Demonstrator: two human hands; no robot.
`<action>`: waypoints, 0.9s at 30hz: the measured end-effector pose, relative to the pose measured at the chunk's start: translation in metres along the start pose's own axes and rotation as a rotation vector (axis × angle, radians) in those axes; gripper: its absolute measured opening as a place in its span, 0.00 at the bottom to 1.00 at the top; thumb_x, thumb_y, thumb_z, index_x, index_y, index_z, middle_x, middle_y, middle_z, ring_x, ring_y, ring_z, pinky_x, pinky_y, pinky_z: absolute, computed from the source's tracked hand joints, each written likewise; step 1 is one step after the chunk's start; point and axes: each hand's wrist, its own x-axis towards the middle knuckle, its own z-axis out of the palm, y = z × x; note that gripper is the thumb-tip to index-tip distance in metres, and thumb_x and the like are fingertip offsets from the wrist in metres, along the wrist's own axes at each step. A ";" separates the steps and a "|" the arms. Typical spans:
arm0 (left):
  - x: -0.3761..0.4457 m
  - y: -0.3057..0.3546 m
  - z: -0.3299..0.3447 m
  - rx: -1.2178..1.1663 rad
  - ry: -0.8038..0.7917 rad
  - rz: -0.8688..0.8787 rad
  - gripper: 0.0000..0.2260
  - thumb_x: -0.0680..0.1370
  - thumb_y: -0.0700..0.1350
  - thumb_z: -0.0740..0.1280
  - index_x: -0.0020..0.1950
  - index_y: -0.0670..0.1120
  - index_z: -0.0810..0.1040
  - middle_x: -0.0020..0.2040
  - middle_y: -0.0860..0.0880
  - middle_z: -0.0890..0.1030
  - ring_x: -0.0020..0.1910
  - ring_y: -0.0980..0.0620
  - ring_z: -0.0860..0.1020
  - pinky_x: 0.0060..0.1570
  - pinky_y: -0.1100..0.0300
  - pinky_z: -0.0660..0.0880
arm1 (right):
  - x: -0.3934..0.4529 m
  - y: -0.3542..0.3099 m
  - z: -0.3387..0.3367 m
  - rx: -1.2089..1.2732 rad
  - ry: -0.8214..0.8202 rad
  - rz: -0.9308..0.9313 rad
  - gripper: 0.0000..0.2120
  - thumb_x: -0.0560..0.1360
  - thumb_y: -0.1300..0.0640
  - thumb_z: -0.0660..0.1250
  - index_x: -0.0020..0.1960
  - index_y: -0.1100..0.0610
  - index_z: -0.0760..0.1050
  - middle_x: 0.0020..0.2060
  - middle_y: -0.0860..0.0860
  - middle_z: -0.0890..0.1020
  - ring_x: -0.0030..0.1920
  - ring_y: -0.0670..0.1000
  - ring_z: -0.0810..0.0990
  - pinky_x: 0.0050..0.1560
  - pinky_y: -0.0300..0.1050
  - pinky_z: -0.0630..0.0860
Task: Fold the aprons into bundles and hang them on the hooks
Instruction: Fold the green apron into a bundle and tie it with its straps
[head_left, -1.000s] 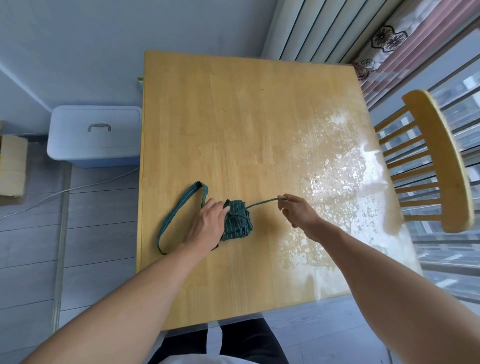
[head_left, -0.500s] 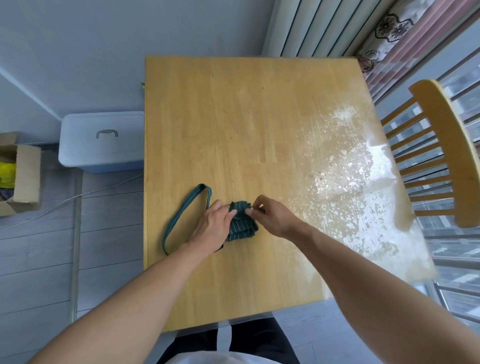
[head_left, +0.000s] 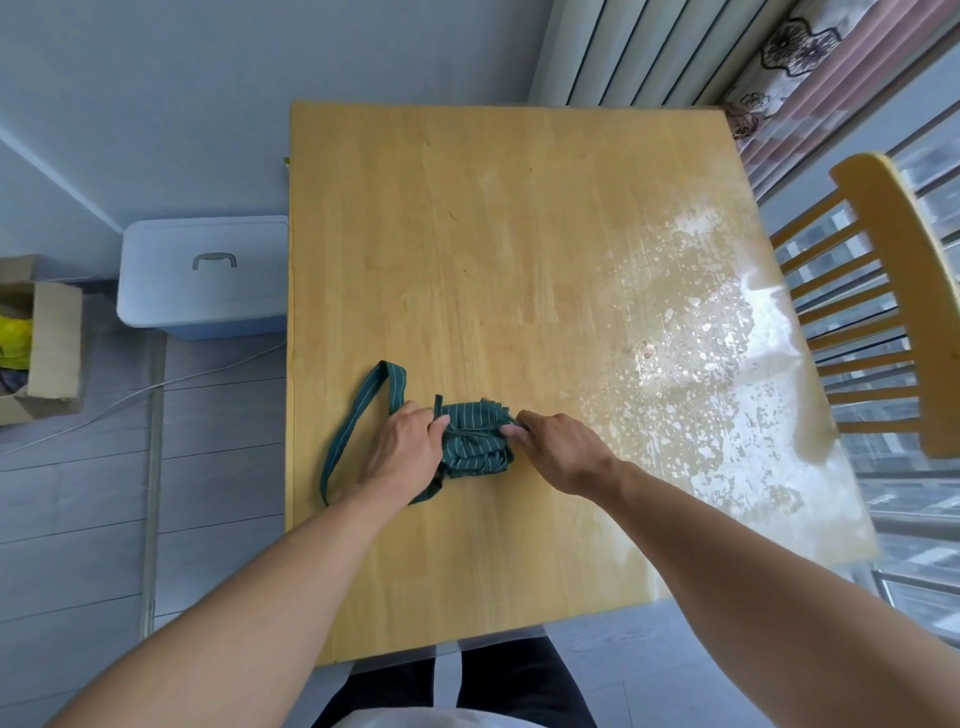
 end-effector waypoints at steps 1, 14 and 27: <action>-0.001 -0.001 0.000 0.025 0.010 0.009 0.19 0.85 0.48 0.59 0.35 0.46 0.66 0.38 0.52 0.67 0.33 0.54 0.67 0.35 0.59 0.62 | -0.002 -0.006 0.002 0.020 0.036 0.050 0.22 0.80 0.31 0.55 0.42 0.48 0.69 0.30 0.45 0.77 0.31 0.49 0.77 0.32 0.45 0.68; -0.001 0.039 -0.008 -0.637 -0.159 -0.131 0.15 0.80 0.52 0.70 0.41 0.42 0.82 0.35 0.47 0.86 0.28 0.48 0.80 0.28 0.57 0.73 | 0.005 -0.040 0.004 0.134 0.001 0.377 0.16 0.72 0.40 0.74 0.42 0.53 0.77 0.34 0.47 0.81 0.34 0.49 0.79 0.34 0.43 0.73; -0.001 0.028 0.001 -0.603 -0.256 -0.076 0.07 0.79 0.42 0.72 0.55 0.45 0.76 0.42 0.49 0.87 0.37 0.48 0.86 0.44 0.51 0.84 | -0.030 -0.028 -0.041 0.797 -0.104 0.108 0.12 0.84 0.57 0.63 0.56 0.62 0.83 0.37 0.53 0.83 0.43 0.52 0.83 0.56 0.49 0.82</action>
